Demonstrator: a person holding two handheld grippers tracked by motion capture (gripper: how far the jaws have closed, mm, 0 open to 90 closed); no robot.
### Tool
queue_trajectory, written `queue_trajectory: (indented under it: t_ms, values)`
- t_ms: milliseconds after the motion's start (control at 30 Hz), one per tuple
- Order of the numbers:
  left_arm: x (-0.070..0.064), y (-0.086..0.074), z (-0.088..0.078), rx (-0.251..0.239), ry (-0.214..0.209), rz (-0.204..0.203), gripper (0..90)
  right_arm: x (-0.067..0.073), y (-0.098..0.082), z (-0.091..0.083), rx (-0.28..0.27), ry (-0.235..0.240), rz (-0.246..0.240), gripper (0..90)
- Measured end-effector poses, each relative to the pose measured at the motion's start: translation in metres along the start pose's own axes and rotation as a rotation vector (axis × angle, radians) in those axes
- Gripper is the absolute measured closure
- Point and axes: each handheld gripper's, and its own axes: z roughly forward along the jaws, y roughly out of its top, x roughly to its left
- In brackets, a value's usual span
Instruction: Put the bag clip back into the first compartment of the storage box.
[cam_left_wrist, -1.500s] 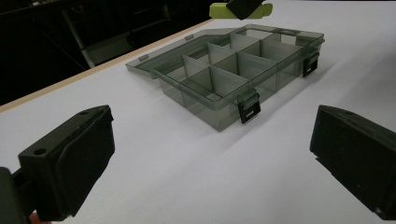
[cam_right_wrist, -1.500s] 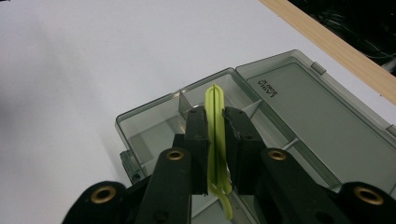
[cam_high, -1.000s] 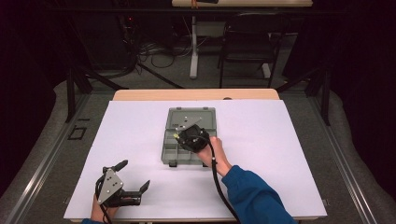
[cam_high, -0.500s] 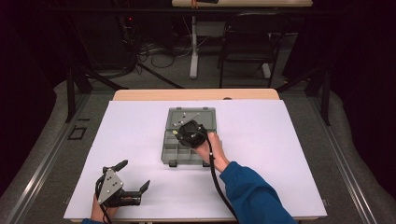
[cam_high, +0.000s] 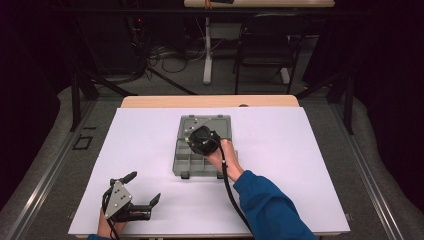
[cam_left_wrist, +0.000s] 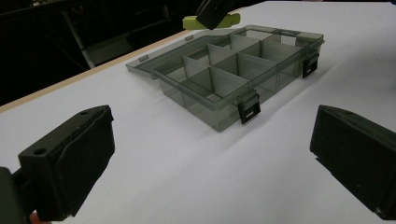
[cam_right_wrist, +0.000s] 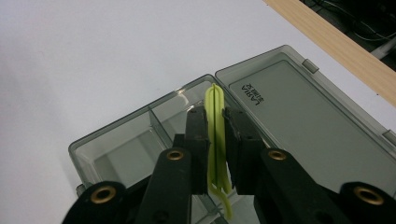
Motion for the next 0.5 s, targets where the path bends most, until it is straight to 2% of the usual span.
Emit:
queue_trajectory:
  t_ms: [500]
  values:
    - [0.0003,-0.0001,-0.0002,0.001,-0.001,0.0,0.1,-0.0036,0.0075,0.0084,0.026,-0.01,0.004,80.4]
